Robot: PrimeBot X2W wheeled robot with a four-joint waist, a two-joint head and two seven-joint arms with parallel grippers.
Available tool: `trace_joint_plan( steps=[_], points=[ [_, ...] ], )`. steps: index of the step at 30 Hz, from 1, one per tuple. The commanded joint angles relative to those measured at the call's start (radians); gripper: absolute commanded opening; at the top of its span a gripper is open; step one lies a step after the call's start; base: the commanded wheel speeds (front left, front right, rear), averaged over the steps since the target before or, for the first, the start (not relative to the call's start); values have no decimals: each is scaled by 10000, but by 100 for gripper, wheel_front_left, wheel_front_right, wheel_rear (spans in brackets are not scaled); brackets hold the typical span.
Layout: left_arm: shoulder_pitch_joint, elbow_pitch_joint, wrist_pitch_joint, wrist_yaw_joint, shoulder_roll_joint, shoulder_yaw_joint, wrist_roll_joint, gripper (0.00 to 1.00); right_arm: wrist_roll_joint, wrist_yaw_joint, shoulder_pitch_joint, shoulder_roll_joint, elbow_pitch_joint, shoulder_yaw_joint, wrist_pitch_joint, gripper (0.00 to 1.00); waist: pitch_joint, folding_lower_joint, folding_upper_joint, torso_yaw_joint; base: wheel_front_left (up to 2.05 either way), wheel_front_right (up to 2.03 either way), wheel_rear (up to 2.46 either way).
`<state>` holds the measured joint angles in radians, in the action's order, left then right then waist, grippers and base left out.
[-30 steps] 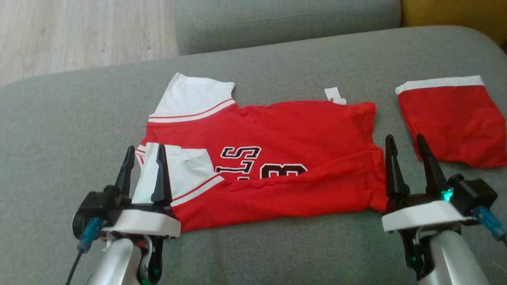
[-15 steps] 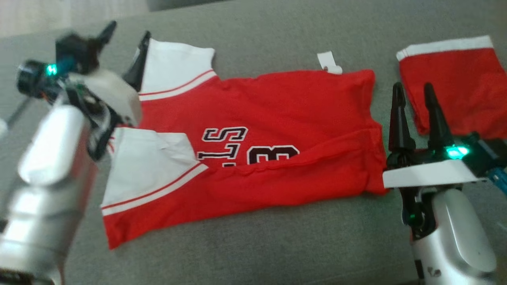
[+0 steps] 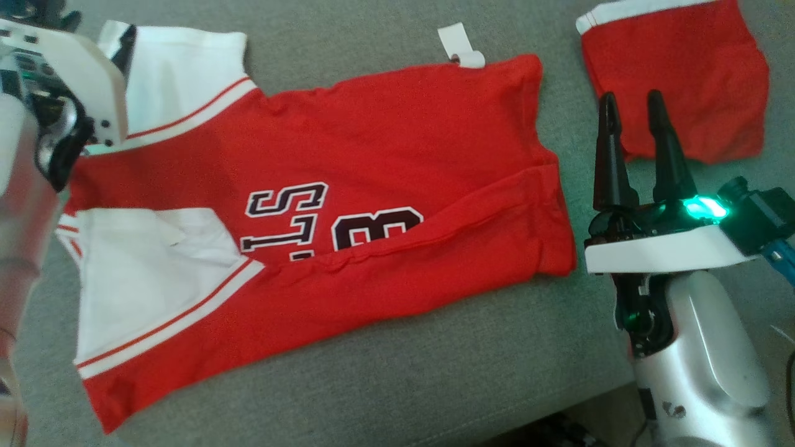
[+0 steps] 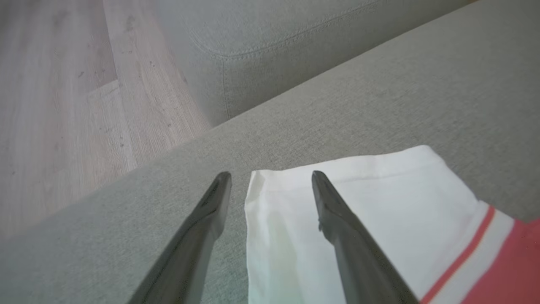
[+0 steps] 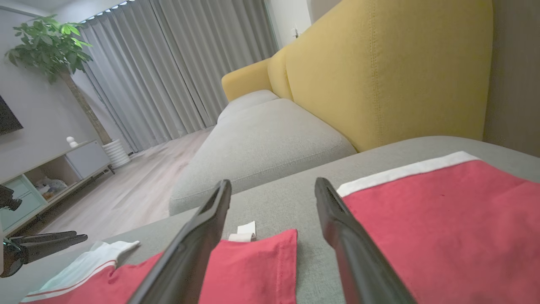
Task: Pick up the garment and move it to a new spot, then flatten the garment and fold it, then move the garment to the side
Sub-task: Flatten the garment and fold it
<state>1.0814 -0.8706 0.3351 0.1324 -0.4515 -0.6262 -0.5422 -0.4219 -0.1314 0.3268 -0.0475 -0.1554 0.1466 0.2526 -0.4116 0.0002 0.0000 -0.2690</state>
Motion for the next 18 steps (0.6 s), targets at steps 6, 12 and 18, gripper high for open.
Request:
trace_joint_plan(
  steps=[6, 12, 18],
  points=[
    [953, -655, 117, -19, -745, -286, -384, 100, -237, 7, 253, -28, 456, 229, 91, 100, -573, -2, 0, -381, 0, 0, 0],
    [1269, -1237, 37, -18, -759, -747, -785, 100, -334, 7, 273, -28, 579, 220, 91, 100, -810, -2, 0, -368, 0, 0, 0],
    [1230, -1111, 712, -18, -529, -1282, -1658, 67, -254, 7, 318, -28, 616, 89, 91, 100, -801, -2, 0, -247, 0, 0, 0]
  ],
)
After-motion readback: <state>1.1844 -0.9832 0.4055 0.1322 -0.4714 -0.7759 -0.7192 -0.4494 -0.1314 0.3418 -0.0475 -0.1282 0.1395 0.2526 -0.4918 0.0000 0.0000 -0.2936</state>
